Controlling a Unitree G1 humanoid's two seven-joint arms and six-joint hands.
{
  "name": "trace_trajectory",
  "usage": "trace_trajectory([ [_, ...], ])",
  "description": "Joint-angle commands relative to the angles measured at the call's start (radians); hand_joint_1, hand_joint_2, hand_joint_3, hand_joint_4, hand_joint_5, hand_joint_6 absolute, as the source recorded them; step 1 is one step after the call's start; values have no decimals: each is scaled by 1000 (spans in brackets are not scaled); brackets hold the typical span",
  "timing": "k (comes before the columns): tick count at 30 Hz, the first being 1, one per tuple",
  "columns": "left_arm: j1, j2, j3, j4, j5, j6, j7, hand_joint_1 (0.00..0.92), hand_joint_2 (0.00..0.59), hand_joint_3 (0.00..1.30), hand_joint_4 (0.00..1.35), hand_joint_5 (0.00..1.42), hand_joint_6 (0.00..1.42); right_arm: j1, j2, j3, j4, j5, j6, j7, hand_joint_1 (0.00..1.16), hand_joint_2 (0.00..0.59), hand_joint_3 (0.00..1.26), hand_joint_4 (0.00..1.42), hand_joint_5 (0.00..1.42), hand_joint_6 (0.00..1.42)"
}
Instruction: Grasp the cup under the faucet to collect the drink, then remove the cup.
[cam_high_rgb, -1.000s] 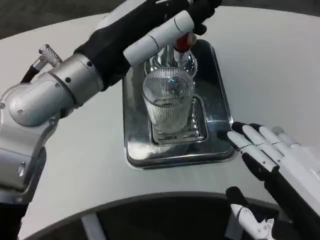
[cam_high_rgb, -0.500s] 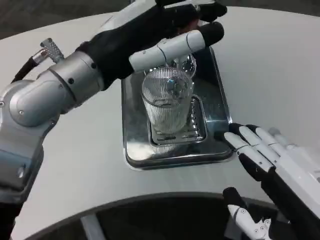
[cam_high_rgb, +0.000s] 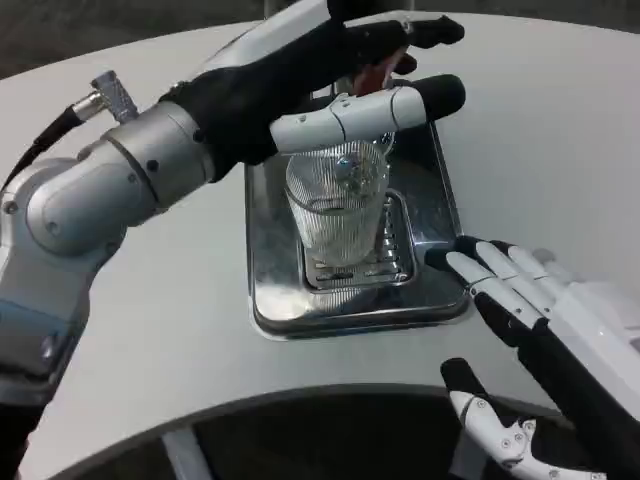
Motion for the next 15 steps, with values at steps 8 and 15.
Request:
trace_trajectory([
  [8,52,16,-53,22,43,-3,-78,0,79,173,97,151,209,-12,26,-1,20,181,167,-29,350,428,12,0,0,38],
  [15,54,16,-46,18,44,-1,-78,0,79,173,96,148,208,-79,55,14,117,363,263,-98,575,296,0,0,17,131],
])
